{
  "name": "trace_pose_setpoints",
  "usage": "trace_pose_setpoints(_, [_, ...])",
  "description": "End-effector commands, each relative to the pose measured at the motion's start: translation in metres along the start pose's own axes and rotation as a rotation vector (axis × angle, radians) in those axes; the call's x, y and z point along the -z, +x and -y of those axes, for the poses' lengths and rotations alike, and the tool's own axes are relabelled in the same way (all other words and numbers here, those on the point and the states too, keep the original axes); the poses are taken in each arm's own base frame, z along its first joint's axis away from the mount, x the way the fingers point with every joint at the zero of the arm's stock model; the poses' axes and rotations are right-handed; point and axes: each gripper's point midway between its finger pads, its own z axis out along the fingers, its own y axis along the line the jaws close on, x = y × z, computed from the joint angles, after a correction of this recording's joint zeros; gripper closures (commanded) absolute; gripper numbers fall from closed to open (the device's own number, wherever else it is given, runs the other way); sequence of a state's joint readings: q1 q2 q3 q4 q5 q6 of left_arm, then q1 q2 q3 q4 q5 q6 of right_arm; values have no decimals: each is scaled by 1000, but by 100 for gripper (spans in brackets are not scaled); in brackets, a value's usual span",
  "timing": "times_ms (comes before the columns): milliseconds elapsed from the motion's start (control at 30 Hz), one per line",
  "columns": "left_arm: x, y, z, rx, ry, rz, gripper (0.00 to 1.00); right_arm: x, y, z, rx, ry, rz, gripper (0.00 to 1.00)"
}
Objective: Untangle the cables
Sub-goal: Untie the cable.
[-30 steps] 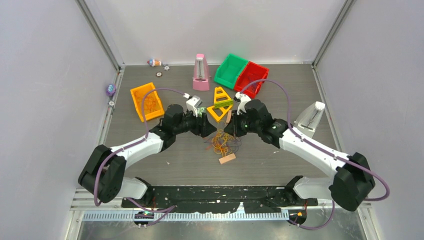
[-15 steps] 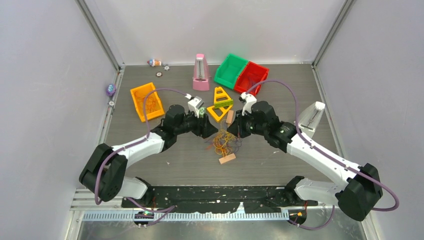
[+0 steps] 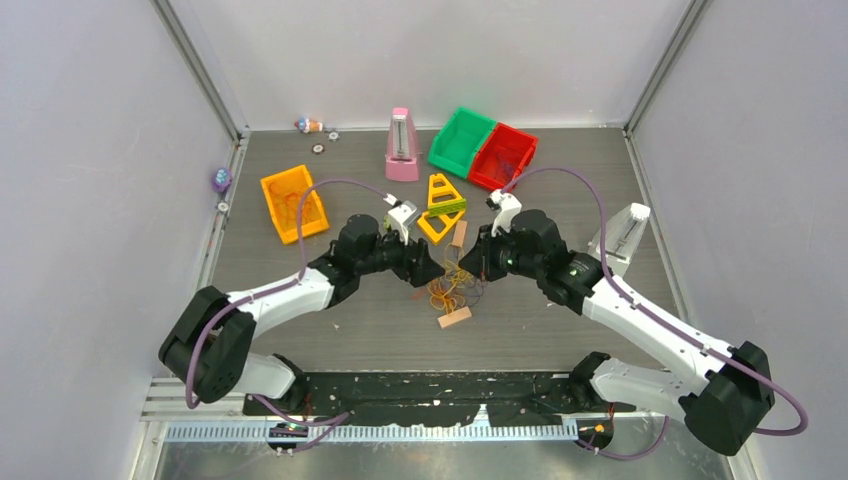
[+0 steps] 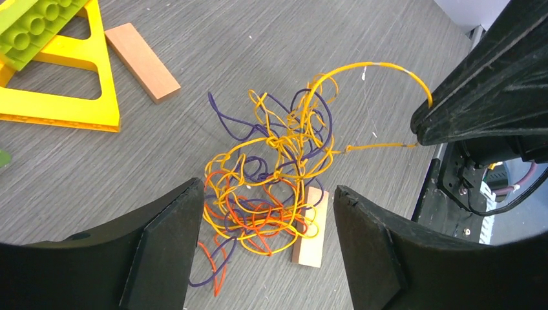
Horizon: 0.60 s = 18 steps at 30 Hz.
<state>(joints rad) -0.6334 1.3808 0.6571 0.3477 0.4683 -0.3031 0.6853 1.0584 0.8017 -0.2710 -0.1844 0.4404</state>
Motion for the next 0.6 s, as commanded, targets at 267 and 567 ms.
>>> trace_pose_setpoints(267, [0,-16,26,-212,48,81,22,2,-16,-8,-1,-16,61,34])
trace_pose_setpoints(567, [-12,-10,8,-162,-41,-2,25,14,-14,62,-37,326,126,1])
